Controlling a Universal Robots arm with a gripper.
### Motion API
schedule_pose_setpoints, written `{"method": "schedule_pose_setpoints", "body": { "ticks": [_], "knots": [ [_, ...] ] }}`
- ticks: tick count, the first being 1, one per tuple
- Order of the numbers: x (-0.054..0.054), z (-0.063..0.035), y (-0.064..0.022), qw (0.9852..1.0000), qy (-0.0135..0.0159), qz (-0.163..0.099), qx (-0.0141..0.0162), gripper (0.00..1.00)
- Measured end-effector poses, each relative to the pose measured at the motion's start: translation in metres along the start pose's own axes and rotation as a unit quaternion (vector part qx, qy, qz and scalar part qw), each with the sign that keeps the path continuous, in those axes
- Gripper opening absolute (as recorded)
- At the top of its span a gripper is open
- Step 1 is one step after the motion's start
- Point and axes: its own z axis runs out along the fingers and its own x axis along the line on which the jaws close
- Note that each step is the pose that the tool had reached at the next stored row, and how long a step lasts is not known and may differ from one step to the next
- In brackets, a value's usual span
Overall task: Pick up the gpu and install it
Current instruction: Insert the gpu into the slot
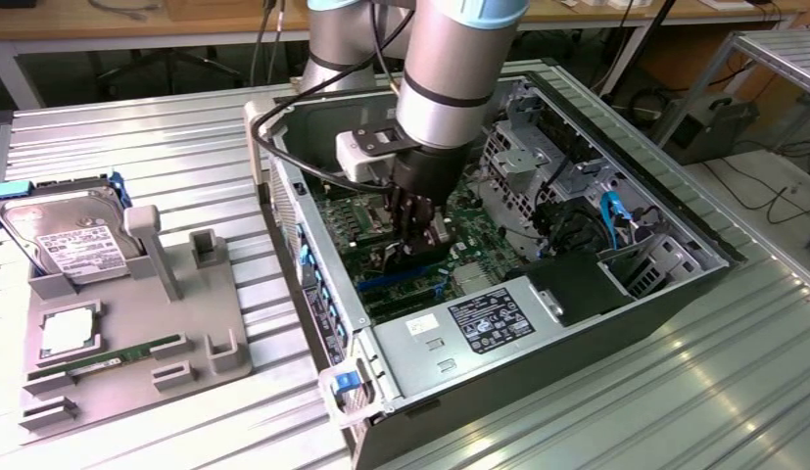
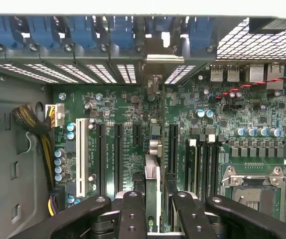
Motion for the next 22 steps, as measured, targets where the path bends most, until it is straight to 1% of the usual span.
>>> {"method": "schedule_pose_setpoints", "body": {
  "ticks": [2, 8, 13, 14, 15, 16, 17, 18, 20, 22],
  "knots": [
    [0.0, 0.0018, 0.0013, 1.0, 0.0, 0.0, 0.0, 0.26],
    [0.0, 0.0086, 0.0011, 1.0, 0.0003, 0.001, -0.0001, 0.26],
    [0.0, 0.0099, 0.0011, 1.0, 0.0001, 0.001, 0.0, 0.26],
    [0.0, 0.0104, 0.001, 1.0, -0.0006, 0.001, 0.0003, 0.26],
    [0.0, 0.0103, 0.001, 1.0, -0.0003, 0.001, 0.0002, 0.27],
    [0.0, 0.0103, 0.001, 1.0, -0.0003, 0.001, 0.0002, 0.33],
    [0.0, 0.0098, 0.0011, 1.0, 0.0, 0.001, 0.0, 0.33],
    [0.0, 0.0086, 0.0011, 1.0, 0.0001, 0.001, 0.0, 0.4],
    [0.0, 0.0048, 0.0012, 1.0, 0.0, 0.001, 0.0, 0.4],
    [0.0, -0.0071, 0.0017, 1.0, 0.0, 0.001, 0.0, 0.4]
  ]
}}
